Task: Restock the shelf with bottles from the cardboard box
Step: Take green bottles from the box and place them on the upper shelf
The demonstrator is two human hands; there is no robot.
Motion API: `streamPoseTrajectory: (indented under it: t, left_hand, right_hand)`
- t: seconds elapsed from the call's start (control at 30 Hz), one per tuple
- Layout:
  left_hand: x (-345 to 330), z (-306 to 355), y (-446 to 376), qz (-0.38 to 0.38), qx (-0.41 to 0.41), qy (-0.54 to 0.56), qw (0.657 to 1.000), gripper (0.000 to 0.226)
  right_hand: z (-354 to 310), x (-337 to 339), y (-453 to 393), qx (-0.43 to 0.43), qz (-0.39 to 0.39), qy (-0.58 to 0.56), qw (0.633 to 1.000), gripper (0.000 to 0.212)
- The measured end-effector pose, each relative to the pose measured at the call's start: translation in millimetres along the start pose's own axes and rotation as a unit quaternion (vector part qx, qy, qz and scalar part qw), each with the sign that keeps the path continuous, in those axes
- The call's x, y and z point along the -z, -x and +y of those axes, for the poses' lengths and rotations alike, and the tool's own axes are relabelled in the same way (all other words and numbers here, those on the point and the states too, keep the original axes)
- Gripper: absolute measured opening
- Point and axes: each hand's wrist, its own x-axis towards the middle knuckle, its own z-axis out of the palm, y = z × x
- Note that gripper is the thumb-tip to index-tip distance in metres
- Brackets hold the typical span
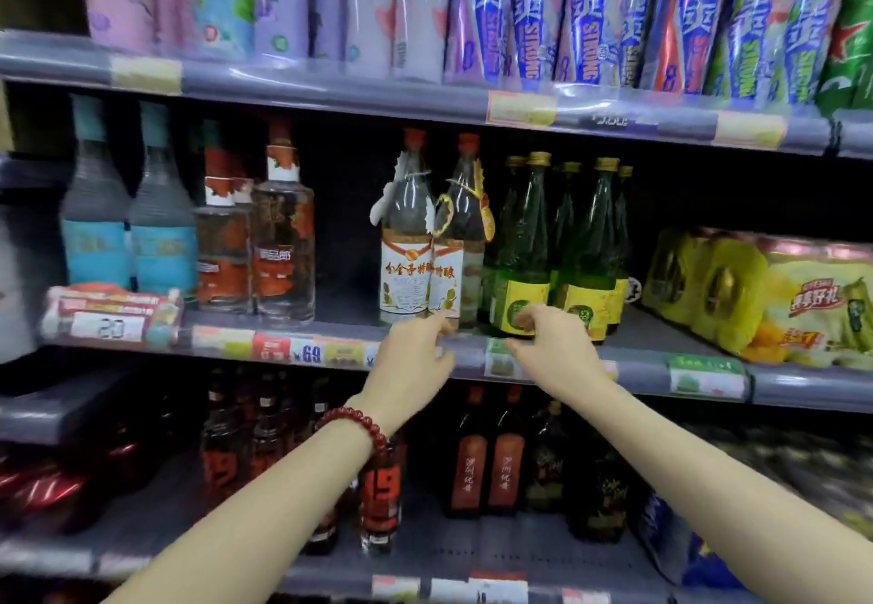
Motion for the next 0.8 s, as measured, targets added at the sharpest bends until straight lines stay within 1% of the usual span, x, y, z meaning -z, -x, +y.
streamPoseTrajectory:
  t: [0.2, 0.37, 0.47, 0.57, 0.67, 0.8]
  left_hand:
    - [75.0, -85.7, 46.9, 0.015, 0.065, -0.07, 0.995, 0.026]
    - [145.8, -161.5, 95.0, 0.037, 0.149, -0.134, 0.979, 0.031]
    - [190.4, -207.3, 128.4, 0.044, 0.213, -0.178, 0.96, 0.034]
    - [237.1, -252.0, 165.0, 0.057, 0.272, -0.221, 0.935, 0.03]
    - [282.2, -291.5, 198.7, 0.072, 0.334, -0.258, 0.904, 0.023]
    - [337.2, -335.1, 230.9, 0.109, 0.409, -0.299, 0.855, 0.021]
  right_hand:
    - [-100.4, -67.5, 11.3, 0.075, -0.063, -0.039, 0.994, 0.028]
    - [-195.2, -136.5, 21.0, 0.183, -0.149, -0.066, 0.97, 0.029]
    - [-258.8, -179.3, 25.9, 0.239, -0.19, -0.105, 0.946, 0.027]
    - [-324.4, -224.5, 35.8, 0.288, -0.237, -0.142, 0.917, 0.025]
    - [-389.7, -270.1, 48.4, 0.342, -0.28, -0.167, 0.881, 0.026]
    - [-474.4, -319.5, 60.5, 0.415, -0.331, -0.19, 0.826, 0.03]
